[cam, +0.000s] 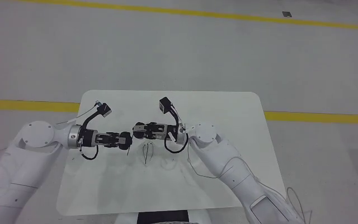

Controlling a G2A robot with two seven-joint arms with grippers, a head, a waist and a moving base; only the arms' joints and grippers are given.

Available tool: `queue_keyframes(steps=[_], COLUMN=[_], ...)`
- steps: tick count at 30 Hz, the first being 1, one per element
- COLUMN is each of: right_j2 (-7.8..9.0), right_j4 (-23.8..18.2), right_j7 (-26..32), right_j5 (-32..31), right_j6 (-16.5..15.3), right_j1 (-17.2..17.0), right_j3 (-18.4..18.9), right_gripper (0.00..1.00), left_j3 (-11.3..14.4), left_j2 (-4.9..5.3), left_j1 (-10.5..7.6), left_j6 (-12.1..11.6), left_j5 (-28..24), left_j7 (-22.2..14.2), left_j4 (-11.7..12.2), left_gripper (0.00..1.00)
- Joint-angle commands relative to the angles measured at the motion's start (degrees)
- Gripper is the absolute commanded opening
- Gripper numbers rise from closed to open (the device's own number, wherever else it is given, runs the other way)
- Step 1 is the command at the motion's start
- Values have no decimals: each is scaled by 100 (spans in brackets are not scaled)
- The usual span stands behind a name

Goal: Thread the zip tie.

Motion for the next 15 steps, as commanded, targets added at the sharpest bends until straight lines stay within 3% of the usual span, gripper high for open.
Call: queue_keyframes(steps=[1,15], right_j2=[3,89], right_j4=[4,-169], right_j7=[-73,-1186], right_j5=[11,-32], right_j6=[1,42], right_j1=[-22,-417], right_j3=[37,581], right_gripper=[0,0], left_j3=[0,0], left_j2=[0,0], left_j1=[0,0], left_j6=[0,0], left_j5=[0,0], left_j7=[0,0], left_j4=[0,0], left_gripper=[100,100])
